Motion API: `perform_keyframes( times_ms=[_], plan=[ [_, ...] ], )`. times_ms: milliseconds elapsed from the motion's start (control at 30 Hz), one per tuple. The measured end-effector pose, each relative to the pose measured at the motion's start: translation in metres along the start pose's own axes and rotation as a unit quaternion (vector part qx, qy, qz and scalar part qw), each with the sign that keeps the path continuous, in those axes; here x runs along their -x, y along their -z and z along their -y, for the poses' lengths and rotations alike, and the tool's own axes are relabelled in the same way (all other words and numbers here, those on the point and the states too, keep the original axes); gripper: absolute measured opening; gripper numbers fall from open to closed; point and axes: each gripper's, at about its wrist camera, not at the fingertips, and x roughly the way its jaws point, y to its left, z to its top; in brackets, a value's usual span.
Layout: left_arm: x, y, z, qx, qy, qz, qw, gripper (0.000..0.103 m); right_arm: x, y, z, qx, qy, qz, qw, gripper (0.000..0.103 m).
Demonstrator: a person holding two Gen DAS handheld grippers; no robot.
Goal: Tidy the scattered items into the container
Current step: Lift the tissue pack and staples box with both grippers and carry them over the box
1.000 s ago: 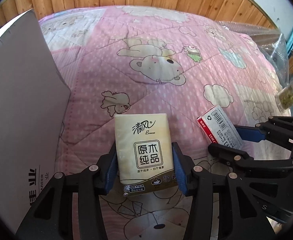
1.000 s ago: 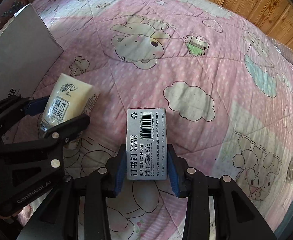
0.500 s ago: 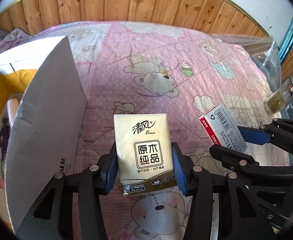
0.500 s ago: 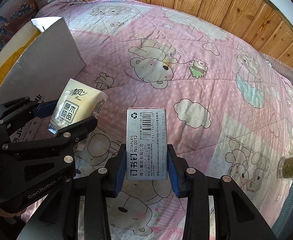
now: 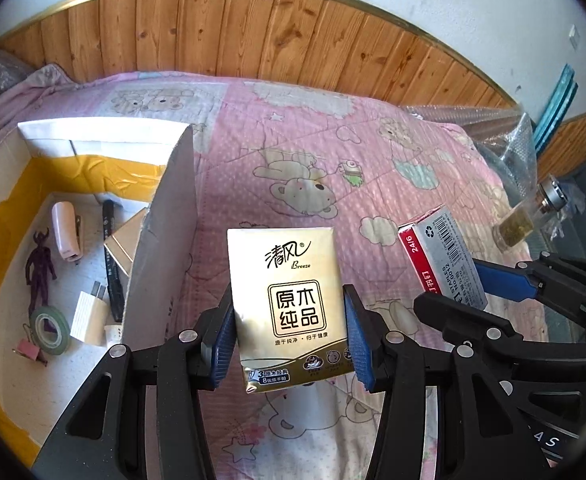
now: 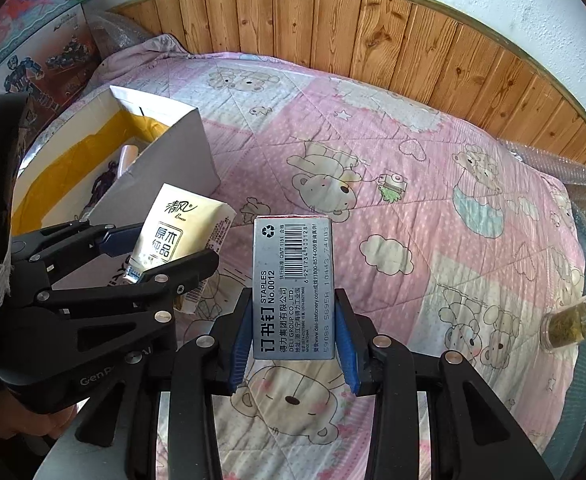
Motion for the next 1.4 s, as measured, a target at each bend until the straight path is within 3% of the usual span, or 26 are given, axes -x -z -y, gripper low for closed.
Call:
perform_keyframes(
  times_ms=[300, 1400],
  plan=[
    [0.037, 0.007, -0.013, 0.020, 0.011, 0.024, 0.9995, 0.051, 0.032, 0.002, -0.026, 0.000, -0.014, 0.040, 0.999, 0.039],
    [0.121, 0.024, -0.090, 0.103, -0.015, 0.085, 0.9909, 0.051, 0.051, -0.030, -0.100, 0.012, -0.103, 0.112, 0.988, 0.039]
  ],
)
